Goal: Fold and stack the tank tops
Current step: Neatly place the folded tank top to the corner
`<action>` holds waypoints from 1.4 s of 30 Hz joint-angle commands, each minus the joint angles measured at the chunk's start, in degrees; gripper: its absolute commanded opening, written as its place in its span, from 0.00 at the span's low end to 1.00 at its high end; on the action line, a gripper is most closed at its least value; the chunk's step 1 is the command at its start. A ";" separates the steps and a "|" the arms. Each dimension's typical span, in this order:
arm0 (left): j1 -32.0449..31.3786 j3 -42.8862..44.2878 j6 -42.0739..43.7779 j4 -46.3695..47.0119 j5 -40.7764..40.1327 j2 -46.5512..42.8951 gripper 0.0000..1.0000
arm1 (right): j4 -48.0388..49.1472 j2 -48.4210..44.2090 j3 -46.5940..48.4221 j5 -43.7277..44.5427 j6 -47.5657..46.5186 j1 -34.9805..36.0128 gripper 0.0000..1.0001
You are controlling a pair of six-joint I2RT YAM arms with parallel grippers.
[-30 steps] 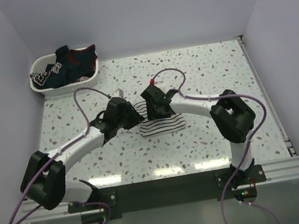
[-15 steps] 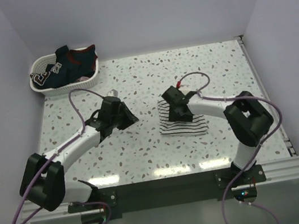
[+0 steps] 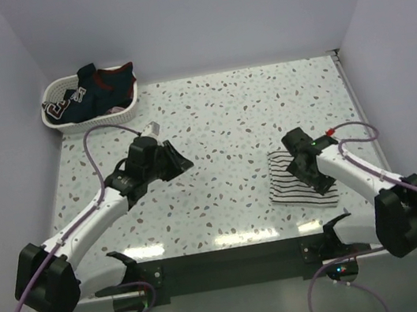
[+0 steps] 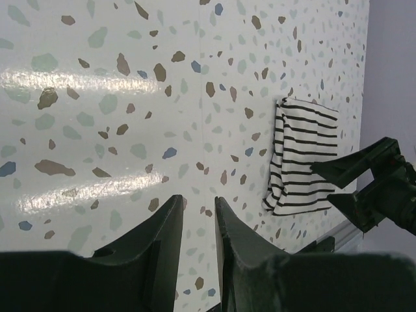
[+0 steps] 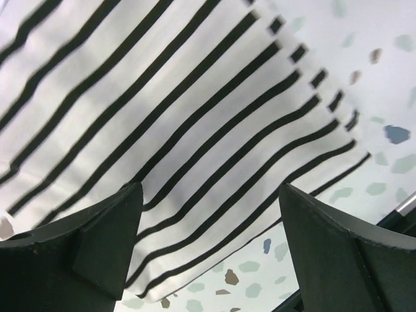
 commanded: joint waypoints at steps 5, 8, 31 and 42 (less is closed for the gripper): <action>0.20 0.17 2.32 0.11 4.45 -2.53 0.31 | -5.70 -3.42 2.69 4.54 -0.43 -10.92 0.89; 0.02 0.07 2.05 1.52 6.12 -1.12 0.31 | -7.12 -4.03 5.15 5.70 -2.97 -11.88 0.89; -1.12 -3.00 2.23 4.60 6.30 3.37 0.29 | 4.75 4.14 0.16 -7.76 34.11 1.48 0.80; -1.12 -2.21 2.14 3.72 6.83 1.96 0.29 | 3.52 4.14 -3.63 -5.91 19.72 -15.65 0.83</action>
